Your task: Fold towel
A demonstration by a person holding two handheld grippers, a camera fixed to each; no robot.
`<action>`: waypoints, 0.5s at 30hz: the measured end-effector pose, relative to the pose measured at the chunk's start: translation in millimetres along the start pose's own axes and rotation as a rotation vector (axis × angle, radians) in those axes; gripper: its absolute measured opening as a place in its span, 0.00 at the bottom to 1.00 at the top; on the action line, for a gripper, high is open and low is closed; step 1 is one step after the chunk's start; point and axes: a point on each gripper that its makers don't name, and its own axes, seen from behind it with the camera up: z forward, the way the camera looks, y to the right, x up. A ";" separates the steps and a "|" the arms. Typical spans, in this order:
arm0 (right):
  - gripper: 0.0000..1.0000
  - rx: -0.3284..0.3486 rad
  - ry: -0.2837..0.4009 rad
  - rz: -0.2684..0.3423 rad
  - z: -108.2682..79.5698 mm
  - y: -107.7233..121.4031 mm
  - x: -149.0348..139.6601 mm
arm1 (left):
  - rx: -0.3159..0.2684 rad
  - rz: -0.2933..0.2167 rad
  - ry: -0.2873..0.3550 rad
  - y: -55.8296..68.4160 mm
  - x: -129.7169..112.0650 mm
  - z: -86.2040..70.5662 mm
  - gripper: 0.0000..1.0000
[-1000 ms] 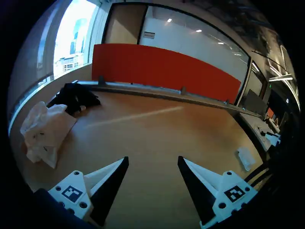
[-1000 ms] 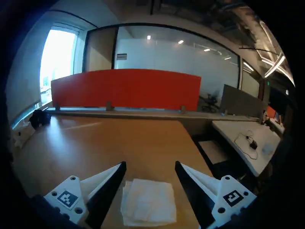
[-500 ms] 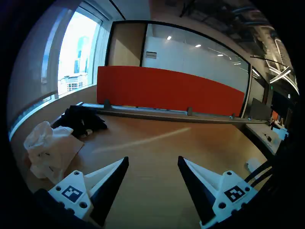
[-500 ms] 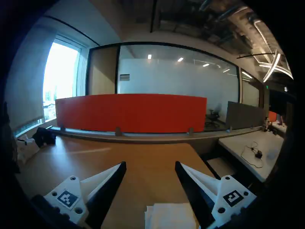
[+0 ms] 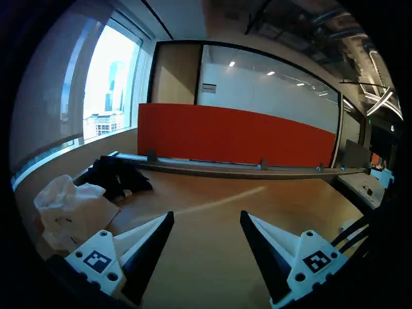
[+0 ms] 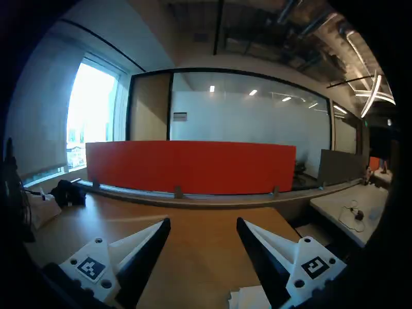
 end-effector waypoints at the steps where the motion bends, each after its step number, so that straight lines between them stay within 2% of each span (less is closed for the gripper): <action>1: 0.99 0.001 0.005 0.002 1.1 -4.5 1.5 | 0.000 0.000 0.006 -0.1 1.0 0.3 0.95; 8: 1.00 0.030 0.037 -0.002 9.9 -38.0 7.8 | -0.001 0.006 0.046 -1.3 7.4 1.9 0.95; 15: 1.00 0.039 0.045 -0.019 13.8 -59.1 3.3 | -0.001 0.009 0.090 -1.2 10.0 3.5 0.95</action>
